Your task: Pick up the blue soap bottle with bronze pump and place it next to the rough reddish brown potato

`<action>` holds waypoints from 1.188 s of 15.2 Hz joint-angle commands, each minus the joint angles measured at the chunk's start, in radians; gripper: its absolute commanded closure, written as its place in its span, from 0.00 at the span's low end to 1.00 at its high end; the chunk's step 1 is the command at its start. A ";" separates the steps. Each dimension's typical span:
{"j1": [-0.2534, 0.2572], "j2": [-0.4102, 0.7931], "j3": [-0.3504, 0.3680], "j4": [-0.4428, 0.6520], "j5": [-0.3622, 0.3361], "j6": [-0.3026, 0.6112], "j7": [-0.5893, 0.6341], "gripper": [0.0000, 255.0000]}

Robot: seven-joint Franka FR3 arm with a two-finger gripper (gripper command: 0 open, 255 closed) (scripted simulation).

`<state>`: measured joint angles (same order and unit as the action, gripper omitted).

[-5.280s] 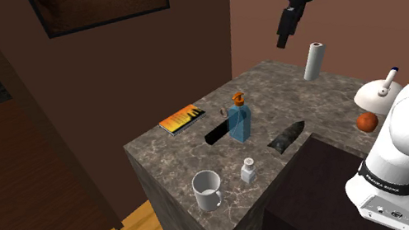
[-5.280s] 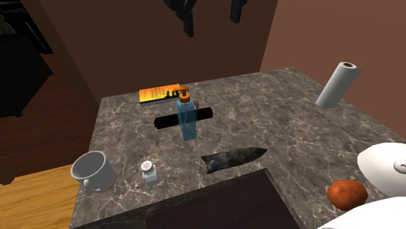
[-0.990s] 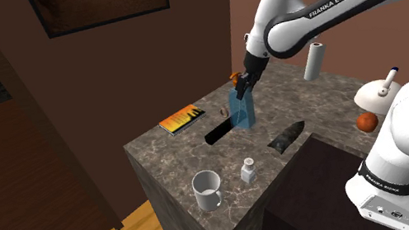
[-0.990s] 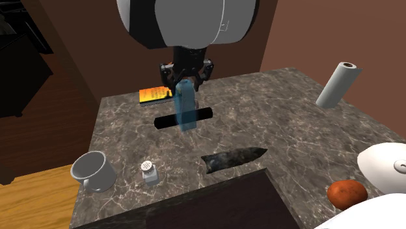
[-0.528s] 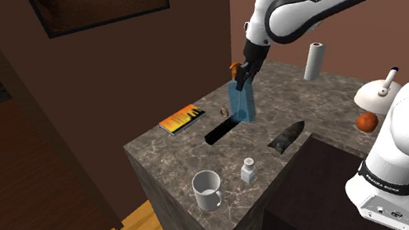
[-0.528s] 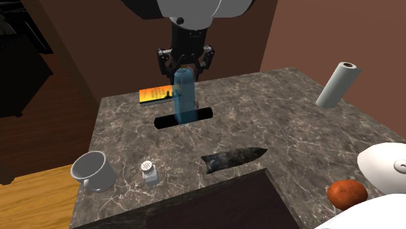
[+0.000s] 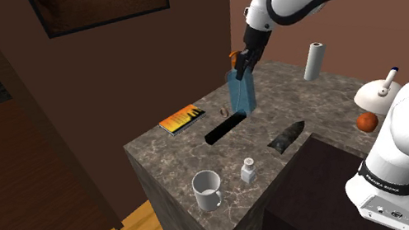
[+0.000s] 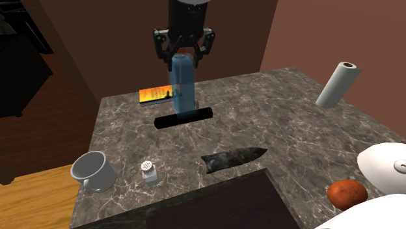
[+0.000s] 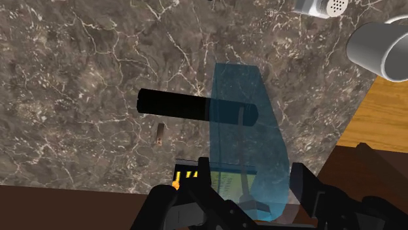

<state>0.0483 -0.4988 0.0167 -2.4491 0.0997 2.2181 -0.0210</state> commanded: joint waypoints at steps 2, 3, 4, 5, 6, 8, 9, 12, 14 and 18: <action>-0.001 -0.012 -0.001 0.035 -0.003 -0.047 0.003 1.00; -0.002 -0.014 -0.001 0.047 -0.004 -0.060 0.004 1.00; -0.002 -0.015 -0.001 0.059 -0.005 -0.074 0.005 1.00; -0.002 -0.017 -0.001 0.071 -0.005 -0.088 0.006 1.00; -0.003 -0.018 -0.001 0.084 -0.006 -0.102 0.008 1.00; -0.003 -0.020 -0.002 0.109 -0.007 -0.129 0.010 1.00; -0.003 -0.020 -0.002 0.122 -0.008 -0.143 0.011 1.00; -0.004 -0.021 -0.002 0.163 -0.010 -0.183 0.014 1.00; -0.004 -0.020 -0.003 0.190 -0.011 -0.209 0.016 1.00; -0.005 -0.015 -0.003 0.247 -0.013 -0.262 0.020 1.00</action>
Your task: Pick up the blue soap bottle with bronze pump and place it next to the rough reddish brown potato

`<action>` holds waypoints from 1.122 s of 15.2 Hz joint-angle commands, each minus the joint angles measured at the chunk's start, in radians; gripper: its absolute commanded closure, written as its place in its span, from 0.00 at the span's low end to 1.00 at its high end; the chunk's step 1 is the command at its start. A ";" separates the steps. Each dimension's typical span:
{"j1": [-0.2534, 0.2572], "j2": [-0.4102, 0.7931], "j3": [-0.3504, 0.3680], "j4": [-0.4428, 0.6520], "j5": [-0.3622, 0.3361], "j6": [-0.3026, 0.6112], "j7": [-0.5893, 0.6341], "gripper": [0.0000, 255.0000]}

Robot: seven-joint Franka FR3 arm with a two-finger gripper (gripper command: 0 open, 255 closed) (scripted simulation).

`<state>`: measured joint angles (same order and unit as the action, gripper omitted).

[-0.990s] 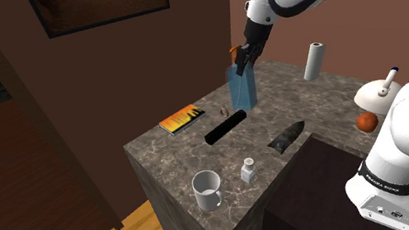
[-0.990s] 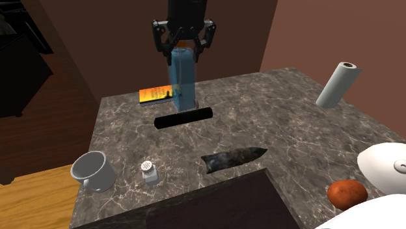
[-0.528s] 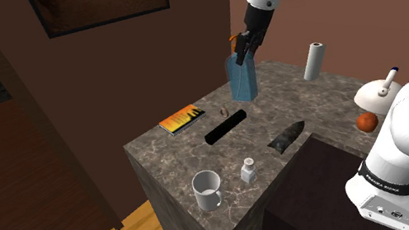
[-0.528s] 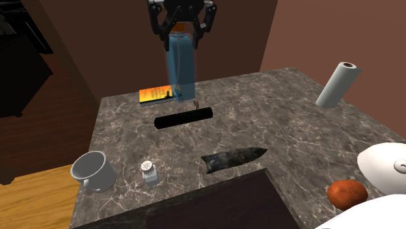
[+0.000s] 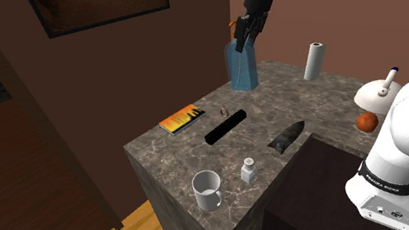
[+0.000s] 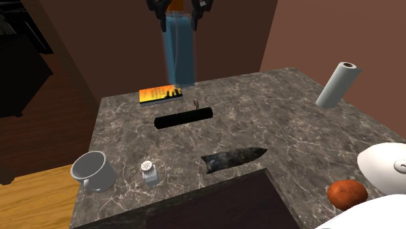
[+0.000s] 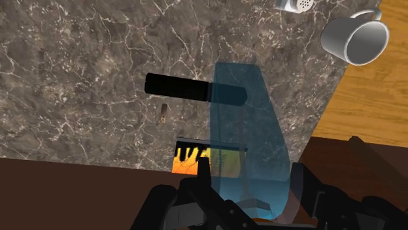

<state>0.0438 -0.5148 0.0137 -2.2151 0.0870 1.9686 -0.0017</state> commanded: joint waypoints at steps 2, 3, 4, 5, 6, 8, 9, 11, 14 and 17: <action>0.000 0.004 -0.001 0.043 -0.002 -0.039 0.002 1.00; -0.001 0.006 -0.001 0.058 -0.002 -0.052 0.003 1.00; -0.001 0.009 -0.001 0.074 -0.002 -0.065 0.004 1.00; -0.001 0.011 -0.001 0.089 -0.003 -0.078 0.005 1.00; -0.001 0.013 -0.002 0.100 -0.003 -0.087 0.006 1.00; -0.008 -0.056 -0.022 0.048 -0.007 -0.106 -0.018 1.00; -0.012 -0.090 -0.032 0.024 -0.010 -0.117 -0.030 1.00; -0.021 -0.157 -0.054 -0.020 -0.018 -0.141 -0.054 1.00; -0.037 -0.256 -0.088 -0.078 -0.035 -0.185 -0.091 1.00; -0.055 -0.350 -0.125 -0.125 -0.058 -0.235 -0.129 1.00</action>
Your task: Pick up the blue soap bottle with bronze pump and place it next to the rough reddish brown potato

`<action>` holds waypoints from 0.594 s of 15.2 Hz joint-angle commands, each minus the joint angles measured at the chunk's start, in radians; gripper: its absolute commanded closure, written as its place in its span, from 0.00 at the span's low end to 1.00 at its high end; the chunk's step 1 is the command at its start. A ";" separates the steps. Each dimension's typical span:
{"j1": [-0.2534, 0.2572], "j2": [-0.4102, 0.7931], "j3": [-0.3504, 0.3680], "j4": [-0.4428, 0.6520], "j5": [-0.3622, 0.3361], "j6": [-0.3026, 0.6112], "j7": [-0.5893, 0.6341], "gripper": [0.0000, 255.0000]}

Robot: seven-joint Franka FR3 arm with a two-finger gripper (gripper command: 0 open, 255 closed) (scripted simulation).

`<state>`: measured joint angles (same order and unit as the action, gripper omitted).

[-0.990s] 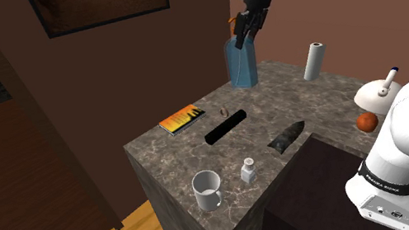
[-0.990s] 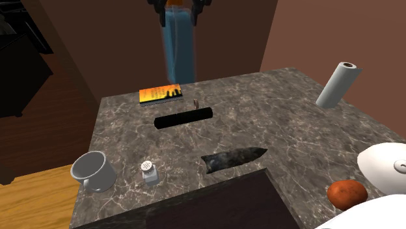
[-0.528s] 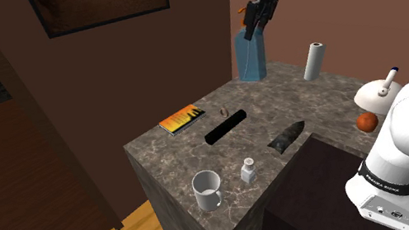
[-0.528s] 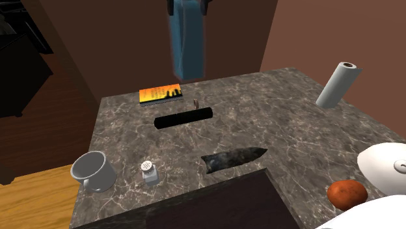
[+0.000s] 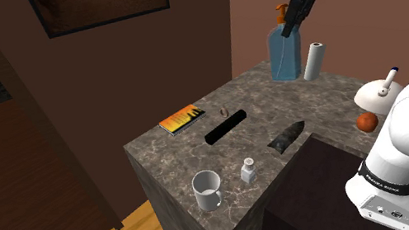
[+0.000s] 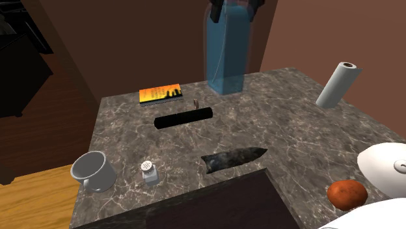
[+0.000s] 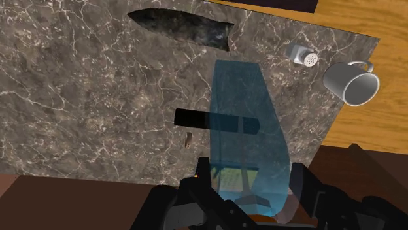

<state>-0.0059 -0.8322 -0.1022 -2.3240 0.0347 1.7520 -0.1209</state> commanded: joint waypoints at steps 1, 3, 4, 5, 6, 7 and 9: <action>-0.012 -0.064 -0.021 -0.029 -0.015 -0.037 -0.023 1.00; -0.027 -0.123 -0.048 -0.051 -0.034 -0.075 -0.050 1.00; -0.035 -0.152 -0.062 -0.061 -0.045 -0.095 -0.064 1.00; -0.043 -0.180 -0.076 -0.069 -0.056 -0.116 -0.078 1.00; -0.051 -0.207 -0.090 -0.075 -0.067 -0.137 -0.093 1.00; -0.060 -0.233 -0.104 -0.081 -0.079 -0.158 -0.108 1.00; -0.078 -0.283 -0.134 -0.087 -0.104 -0.201 -0.140 1.00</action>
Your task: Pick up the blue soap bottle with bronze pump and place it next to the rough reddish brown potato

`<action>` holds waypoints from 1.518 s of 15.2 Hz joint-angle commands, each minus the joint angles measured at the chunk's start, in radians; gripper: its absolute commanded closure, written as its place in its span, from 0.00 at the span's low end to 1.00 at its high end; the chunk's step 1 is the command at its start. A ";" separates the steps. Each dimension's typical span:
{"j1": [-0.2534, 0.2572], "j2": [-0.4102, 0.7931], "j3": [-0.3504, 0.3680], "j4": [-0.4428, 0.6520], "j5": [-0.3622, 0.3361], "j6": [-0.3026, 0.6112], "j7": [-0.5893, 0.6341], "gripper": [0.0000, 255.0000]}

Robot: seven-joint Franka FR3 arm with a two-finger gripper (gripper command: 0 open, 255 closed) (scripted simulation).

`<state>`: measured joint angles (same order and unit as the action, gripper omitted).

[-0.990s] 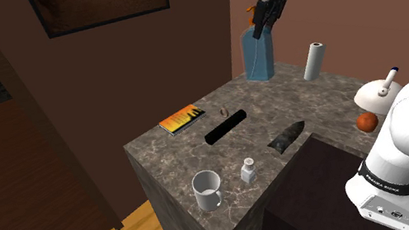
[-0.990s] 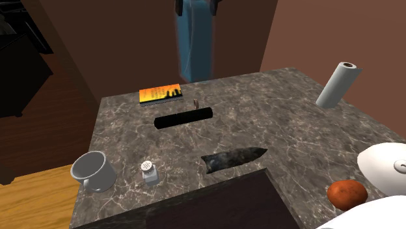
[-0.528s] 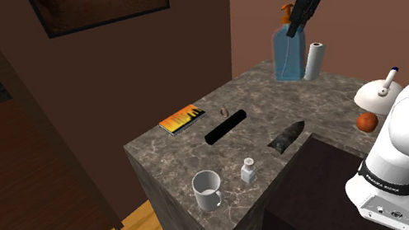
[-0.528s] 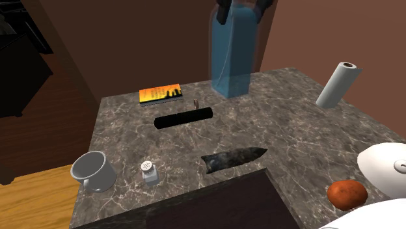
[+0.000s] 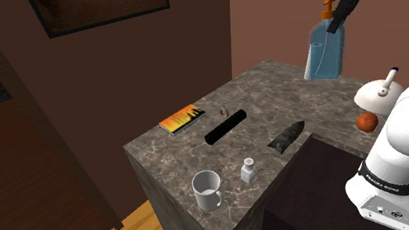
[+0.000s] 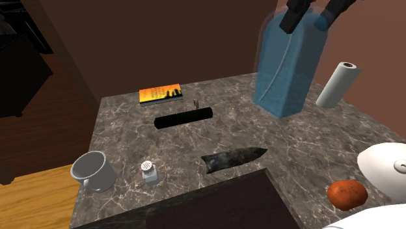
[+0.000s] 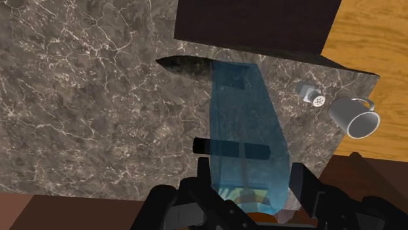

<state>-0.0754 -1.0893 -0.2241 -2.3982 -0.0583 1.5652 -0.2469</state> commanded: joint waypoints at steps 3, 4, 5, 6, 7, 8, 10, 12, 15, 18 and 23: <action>-0.033 -0.093 -0.060 -0.014 -0.054 -0.081 -0.062 1.00; -0.042 -0.113 -0.076 -0.011 -0.069 -0.103 -0.079 1.00; -0.050 -0.132 -0.092 -0.008 -0.084 -0.125 -0.096 1.00; -0.058 -0.150 -0.109 -0.003 -0.099 -0.147 -0.114 1.00; -0.066 -0.167 -0.126 0.003 -0.116 -0.168 -0.132 1.00; -0.074 -0.182 -0.142 0.010 -0.132 -0.190 -0.151 1.00; -0.087 -0.210 -0.176 0.028 -0.166 -0.232 -0.188 1.00; -0.099 -0.234 -0.210 0.051 -0.201 -0.273 -0.226 1.00; -0.112 -0.262 -0.259 0.093 -0.256 -0.333 -0.286 1.00; -0.119 -0.282 -0.307 0.145 -0.313 -0.389 -0.348 1.00; -0.128 -0.313 -0.353 0.159 -0.370 -0.418 -0.399 1.00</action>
<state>-0.2007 -1.3946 -0.5725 -2.2325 -0.4222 1.1469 -0.6418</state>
